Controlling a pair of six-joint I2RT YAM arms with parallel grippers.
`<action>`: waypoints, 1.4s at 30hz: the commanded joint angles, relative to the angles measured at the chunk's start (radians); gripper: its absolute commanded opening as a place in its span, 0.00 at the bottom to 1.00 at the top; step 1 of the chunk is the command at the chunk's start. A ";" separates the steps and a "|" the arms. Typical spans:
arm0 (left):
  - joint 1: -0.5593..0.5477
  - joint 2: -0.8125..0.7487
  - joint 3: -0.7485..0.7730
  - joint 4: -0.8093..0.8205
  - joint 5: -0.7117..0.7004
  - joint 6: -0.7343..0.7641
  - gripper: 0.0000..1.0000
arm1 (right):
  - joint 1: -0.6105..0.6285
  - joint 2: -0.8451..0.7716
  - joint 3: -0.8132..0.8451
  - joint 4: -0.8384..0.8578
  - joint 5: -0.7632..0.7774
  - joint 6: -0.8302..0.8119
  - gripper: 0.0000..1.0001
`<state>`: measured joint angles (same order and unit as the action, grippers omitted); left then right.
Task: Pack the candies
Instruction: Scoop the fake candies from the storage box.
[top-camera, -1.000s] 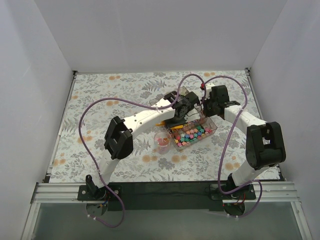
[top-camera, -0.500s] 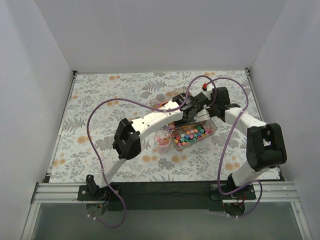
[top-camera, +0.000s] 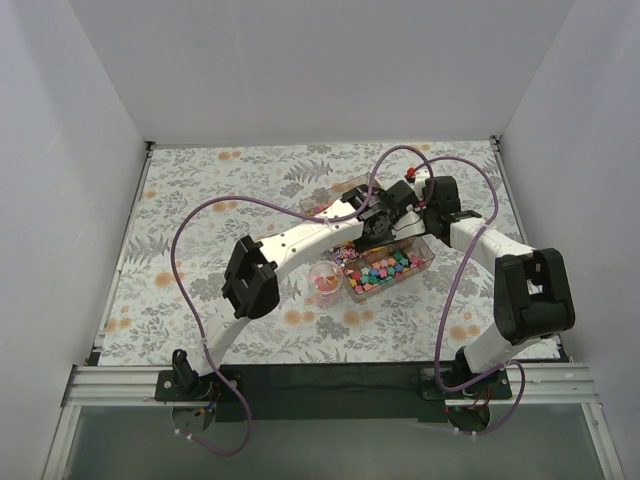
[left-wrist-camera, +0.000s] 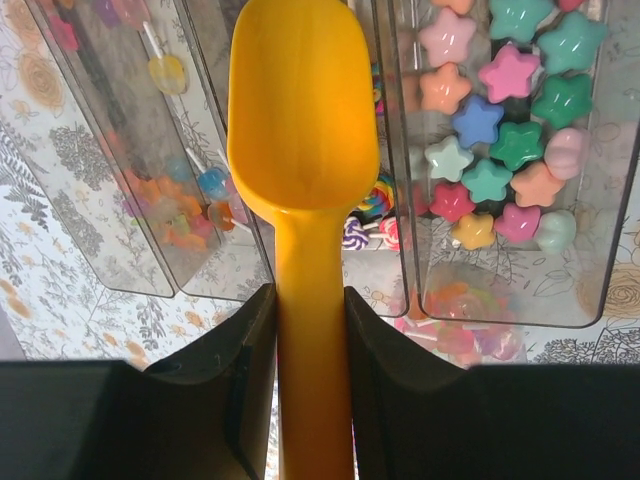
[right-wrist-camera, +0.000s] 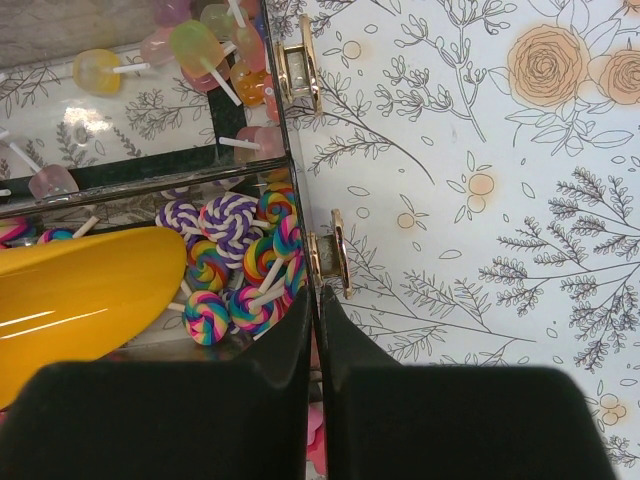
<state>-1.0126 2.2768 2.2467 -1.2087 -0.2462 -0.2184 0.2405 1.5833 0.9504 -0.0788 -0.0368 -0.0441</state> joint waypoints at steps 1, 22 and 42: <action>0.009 -0.040 -0.027 -0.006 0.136 -0.009 0.00 | 0.014 -0.045 -0.004 0.068 -0.029 0.049 0.01; 0.046 -0.161 -0.104 -0.100 0.064 0.004 0.00 | 0.014 -0.054 -0.012 0.068 -0.018 0.010 0.01; 0.085 -0.086 -0.072 -0.095 0.071 -0.033 0.00 | 0.014 -0.062 -0.012 0.068 -0.046 0.024 0.01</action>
<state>-0.9409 2.2158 2.1368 -1.2911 -0.1932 -0.2428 0.2428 1.5654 0.9344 -0.0746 -0.0502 -0.0525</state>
